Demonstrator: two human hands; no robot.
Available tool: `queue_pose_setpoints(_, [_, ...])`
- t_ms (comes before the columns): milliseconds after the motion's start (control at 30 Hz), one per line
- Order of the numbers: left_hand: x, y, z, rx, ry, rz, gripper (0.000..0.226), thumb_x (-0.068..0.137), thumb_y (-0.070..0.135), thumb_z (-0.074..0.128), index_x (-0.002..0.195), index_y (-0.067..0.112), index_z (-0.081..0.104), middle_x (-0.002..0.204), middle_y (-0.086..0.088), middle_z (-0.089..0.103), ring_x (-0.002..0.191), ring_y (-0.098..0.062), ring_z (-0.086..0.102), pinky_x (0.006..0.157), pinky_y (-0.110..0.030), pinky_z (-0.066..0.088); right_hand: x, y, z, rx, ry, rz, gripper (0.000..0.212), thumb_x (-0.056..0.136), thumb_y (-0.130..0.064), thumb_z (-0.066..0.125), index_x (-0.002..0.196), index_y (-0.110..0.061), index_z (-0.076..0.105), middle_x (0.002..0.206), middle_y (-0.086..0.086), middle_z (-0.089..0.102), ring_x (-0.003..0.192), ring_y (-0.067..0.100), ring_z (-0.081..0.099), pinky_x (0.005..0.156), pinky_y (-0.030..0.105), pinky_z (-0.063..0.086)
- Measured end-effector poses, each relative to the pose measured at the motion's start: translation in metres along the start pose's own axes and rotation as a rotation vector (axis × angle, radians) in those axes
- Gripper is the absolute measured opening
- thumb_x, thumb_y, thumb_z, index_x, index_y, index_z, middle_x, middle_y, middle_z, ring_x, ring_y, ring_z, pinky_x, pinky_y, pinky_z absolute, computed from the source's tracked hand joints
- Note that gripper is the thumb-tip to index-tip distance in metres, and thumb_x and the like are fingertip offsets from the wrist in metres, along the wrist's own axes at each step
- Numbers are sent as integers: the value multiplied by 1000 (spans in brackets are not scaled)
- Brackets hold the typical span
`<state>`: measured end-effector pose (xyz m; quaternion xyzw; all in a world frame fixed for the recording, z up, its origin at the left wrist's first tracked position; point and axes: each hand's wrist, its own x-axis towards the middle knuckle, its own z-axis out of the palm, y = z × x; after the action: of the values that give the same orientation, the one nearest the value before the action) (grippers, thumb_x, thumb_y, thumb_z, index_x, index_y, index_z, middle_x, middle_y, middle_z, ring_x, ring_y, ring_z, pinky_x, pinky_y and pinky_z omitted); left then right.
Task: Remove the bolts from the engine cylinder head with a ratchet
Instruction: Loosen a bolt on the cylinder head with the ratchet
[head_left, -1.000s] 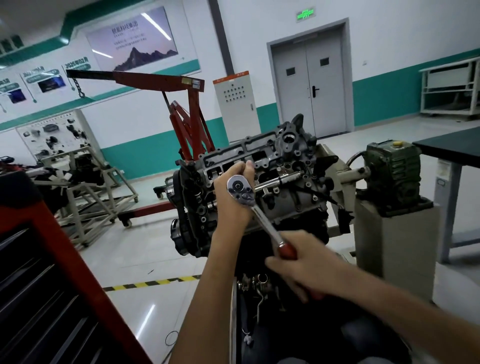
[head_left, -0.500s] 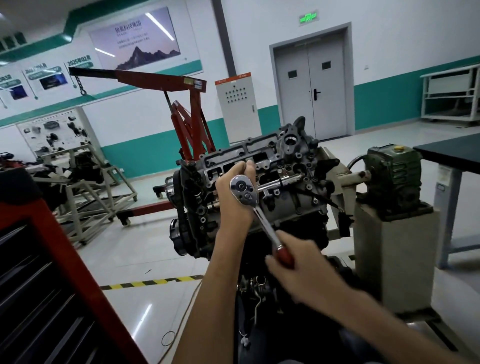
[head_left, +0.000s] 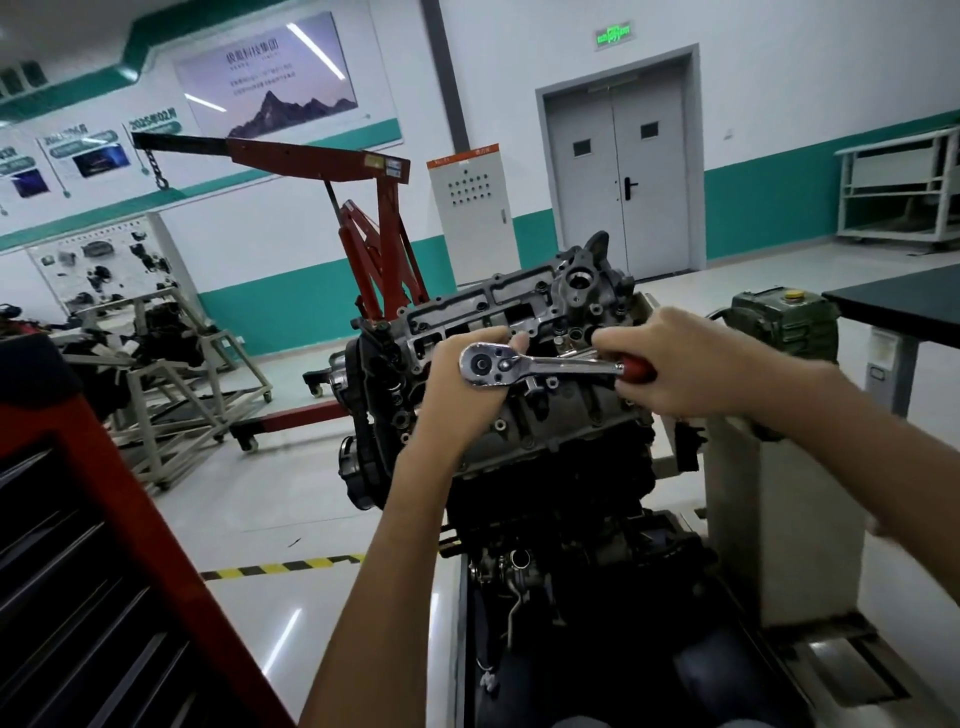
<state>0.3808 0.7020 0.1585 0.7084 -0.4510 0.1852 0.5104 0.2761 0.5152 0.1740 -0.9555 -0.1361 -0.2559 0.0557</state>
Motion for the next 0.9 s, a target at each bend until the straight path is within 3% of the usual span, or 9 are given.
queue_pose_setpoints(133, [-3, -3, 18, -142, 240, -40, 45, 97, 6, 52, 55, 18, 39, 47, 12, 36, 47, -3, 29, 49, -23, 26, -36, -39, 49, 379, 58, 126, 37, 83, -8, 60, 71, -35, 38, 53, -10, 48, 40, 4, 47, 44, 13, 41])
queue_pose_setpoints(233, [0, -2, 29, -171, 369, -54, 39, 96, 4, 52, 59, 7, 45, 51, 9, 35, 48, -2, 29, 48, -22, 26, -51, -90, 91, 750, 219, 247, 28, 83, -10, 62, 71, -25, 42, 46, -8, 42, 37, 5, 39, 40, 13, 33])
queue_pose_setpoints(333, [1, -1, 31, -131, 405, -36, 40, 96, 5, 52, 57, 1, 44, 54, -2, 35, 51, -6, 29, 49, -22, 27, -45, -127, 113, 994, 234, 293, 19, 85, -8, 57, 77, -18, 43, 52, 7, 42, 37, 10, 38, 37, 23, 35])
queue_pose_setpoints(400, [0, -3, 26, -124, 353, -37, 44, 97, 5, 52, 55, 9, 39, 52, 4, 32, 47, -3, 28, 47, -17, 25, -42, -119, 107, 905, 194, 276, 26, 84, -7, 55, 73, -26, 42, 54, 7, 43, 35, 7, 40, 37, 19, 36])
queue_pose_setpoints(500, [-2, -7, 9, -101, 187, -7, 41, 96, 7, 54, 57, 2, 43, 50, 10, 33, 44, -1, 30, 46, -12, 25, -38, -74, 73, 638, 44, 173, 31, 81, -8, 56, 71, -34, 42, 61, 0, 46, 39, 6, 42, 41, 12, 34])
queue_pose_setpoints(600, [0, -8, -5, -41, -5, -8, 42, 95, 8, 58, 56, 0, 45, 47, 12, 36, 45, -1, 32, 49, -16, 26, -19, -21, 23, 288, -128, 12, 24, 83, -9, 56, 79, -32, 48, 62, -8, 52, 44, 4, 51, 46, 17, 44])
queue_pose_setpoints(700, [2, -2, -1, 25, -61, 12, 47, 95, 10, 58, 53, 5, 38, 51, 4, 32, 49, -7, 27, 52, -27, 23, 1, 7, -6, -49, -39, -62, 13, 82, -11, 56, 82, -22, 49, 52, -9, 49, 44, 2, 50, 46, 24, 48])
queue_pose_setpoints(800, [2, -3, 10, -39, 107, 2, 50, 95, 5, 54, 52, 17, 33, 50, 6, 30, 47, -5, 26, 51, -29, 23, -12, -2, 12, 51, -72, 32, 22, 85, -8, 55, 79, -28, 45, 56, -8, 51, 43, 0, 50, 47, 17, 46])
queue_pose_setpoints(900, [1, -6, 18, -74, 233, -29, 44, 96, 3, 53, 53, -1, 41, 51, -1, 33, 47, -5, 27, 49, -25, 25, -41, -48, 55, 471, 9, 152, 26, 85, -8, 58, 75, -27, 44, 56, -6, 50, 40, 4, 47, 41, 13, 38])
